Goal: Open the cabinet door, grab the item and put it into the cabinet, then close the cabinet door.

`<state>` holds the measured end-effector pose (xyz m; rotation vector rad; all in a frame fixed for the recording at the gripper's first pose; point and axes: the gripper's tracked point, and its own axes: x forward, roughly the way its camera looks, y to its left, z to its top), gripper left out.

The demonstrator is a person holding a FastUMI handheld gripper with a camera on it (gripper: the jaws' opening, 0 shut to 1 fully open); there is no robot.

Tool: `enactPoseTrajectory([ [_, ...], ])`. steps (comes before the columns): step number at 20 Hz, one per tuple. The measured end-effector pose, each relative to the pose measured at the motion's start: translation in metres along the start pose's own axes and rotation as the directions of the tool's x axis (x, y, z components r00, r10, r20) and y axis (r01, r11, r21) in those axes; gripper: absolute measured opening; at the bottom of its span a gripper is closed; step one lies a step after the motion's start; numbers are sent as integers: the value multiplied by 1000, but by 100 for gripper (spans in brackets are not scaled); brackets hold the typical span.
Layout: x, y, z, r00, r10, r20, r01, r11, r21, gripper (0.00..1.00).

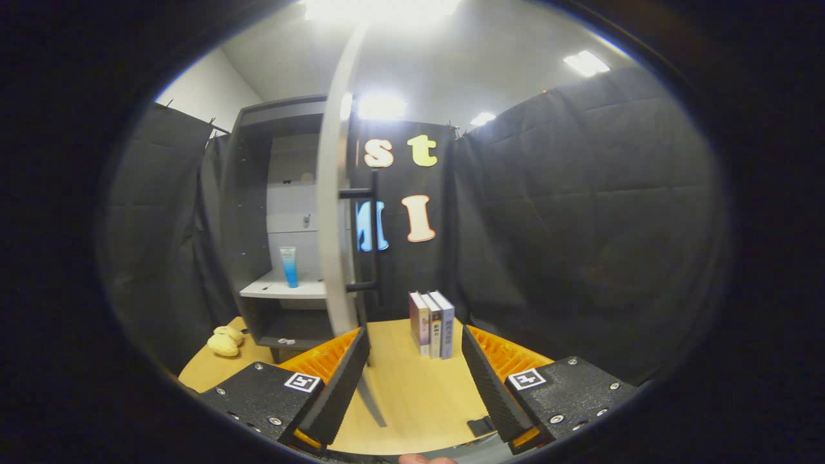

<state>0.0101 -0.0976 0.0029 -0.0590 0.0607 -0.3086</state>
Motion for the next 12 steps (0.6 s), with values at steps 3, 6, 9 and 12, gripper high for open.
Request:
enactPoseTrajectory([
  [3, 31, -5, 23, 999, -34, 41, 34, 999, -2, 90],
  [6, 43, 3, 40, 997, -38, 67, 37, 999, 16, 90],
  [9, 36, 4, 42, 997, -45, 68, 40, 997, 71, 88],
  [12, 29, 20, 42, 997, -30, 73, 26, 998, 64, 88],
])
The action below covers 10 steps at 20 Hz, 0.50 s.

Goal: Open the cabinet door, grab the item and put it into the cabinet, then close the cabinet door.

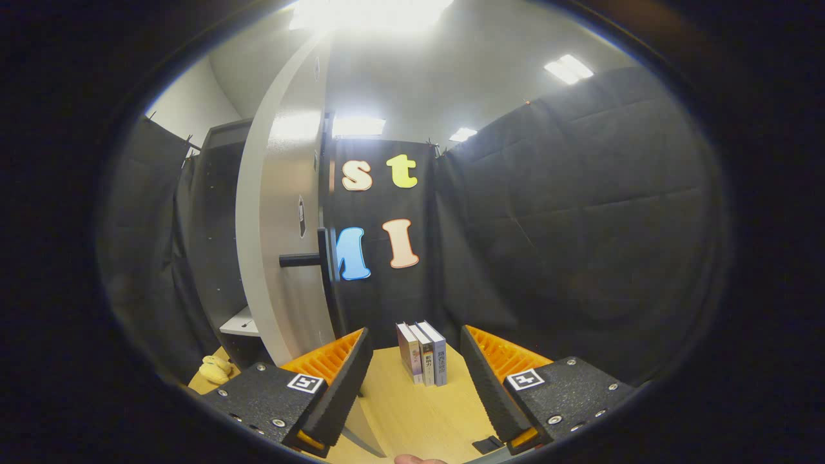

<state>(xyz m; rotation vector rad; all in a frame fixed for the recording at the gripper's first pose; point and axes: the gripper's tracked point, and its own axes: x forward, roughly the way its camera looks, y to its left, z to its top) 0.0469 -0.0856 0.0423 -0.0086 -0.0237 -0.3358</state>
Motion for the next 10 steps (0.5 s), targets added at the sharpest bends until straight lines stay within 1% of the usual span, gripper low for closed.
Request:
enactPoseTrajectory([
  [4, -13, 29, 2, 998, 66, -5, -66, 998, 14, 87],
  [6, -19, 47, 0, 995, 95, -15, -94, 995, 43, 87],
  [10, -28, 95, 2, 978, 205, -20, -202, 973, 108, 87],
])
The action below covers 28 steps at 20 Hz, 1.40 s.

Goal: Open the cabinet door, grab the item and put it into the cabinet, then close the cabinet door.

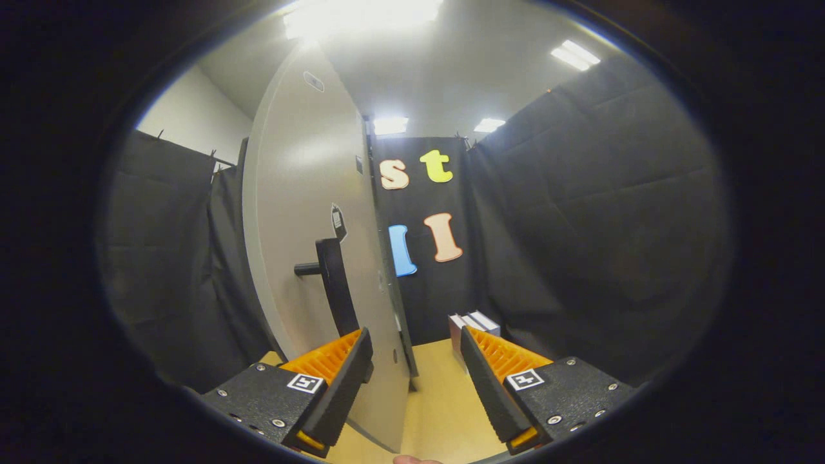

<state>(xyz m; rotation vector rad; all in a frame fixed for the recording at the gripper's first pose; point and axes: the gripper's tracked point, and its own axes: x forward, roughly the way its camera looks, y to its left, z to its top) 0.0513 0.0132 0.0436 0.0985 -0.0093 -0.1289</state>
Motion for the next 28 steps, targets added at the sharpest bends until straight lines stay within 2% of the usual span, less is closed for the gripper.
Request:
enactPoseTrajectory([
  [8, 19, 87, -14, 982, 187, -14, -187, 982, -3, 88],
  [14, 56, 156, -36, 946, 320, -62, -320, 947, 8, 88],
  [20, 94, 197, -57, 933, 342, -109, -342, 940, 16, 89],
  [24, 113, 200, -58, 952, 288, -102, -293, 955, -39, 89],
  [28, 120, 205, -54, 958, 271, -94, -276, 960, -41, 89],
])
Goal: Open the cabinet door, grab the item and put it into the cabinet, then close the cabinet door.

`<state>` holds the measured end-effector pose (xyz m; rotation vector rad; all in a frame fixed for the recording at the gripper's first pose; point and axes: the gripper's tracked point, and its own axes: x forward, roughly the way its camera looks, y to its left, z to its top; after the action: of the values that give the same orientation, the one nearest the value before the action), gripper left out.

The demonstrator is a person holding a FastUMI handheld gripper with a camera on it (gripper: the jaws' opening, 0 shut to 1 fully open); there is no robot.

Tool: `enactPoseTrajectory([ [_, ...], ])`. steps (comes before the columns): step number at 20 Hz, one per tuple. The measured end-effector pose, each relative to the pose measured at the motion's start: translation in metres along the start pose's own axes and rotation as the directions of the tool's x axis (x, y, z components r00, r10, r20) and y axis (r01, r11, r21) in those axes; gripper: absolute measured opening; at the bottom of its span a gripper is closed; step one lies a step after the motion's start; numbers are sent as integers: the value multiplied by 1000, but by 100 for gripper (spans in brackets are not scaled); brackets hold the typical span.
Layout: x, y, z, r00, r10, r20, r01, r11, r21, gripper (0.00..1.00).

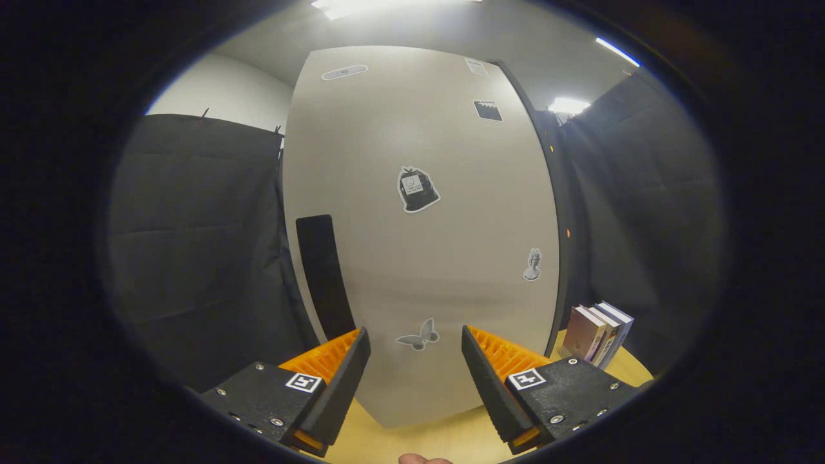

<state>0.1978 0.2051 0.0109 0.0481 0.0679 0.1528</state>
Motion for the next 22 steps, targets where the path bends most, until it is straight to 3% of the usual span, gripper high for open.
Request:
enactPoseTrajectory([
  [9, -2, -10, 7, 999, -40, 35, 43, 994, -105, 91],
  [22, -6, -24, 12, 998, -51, 41, 54, 996, -73, 93],
])
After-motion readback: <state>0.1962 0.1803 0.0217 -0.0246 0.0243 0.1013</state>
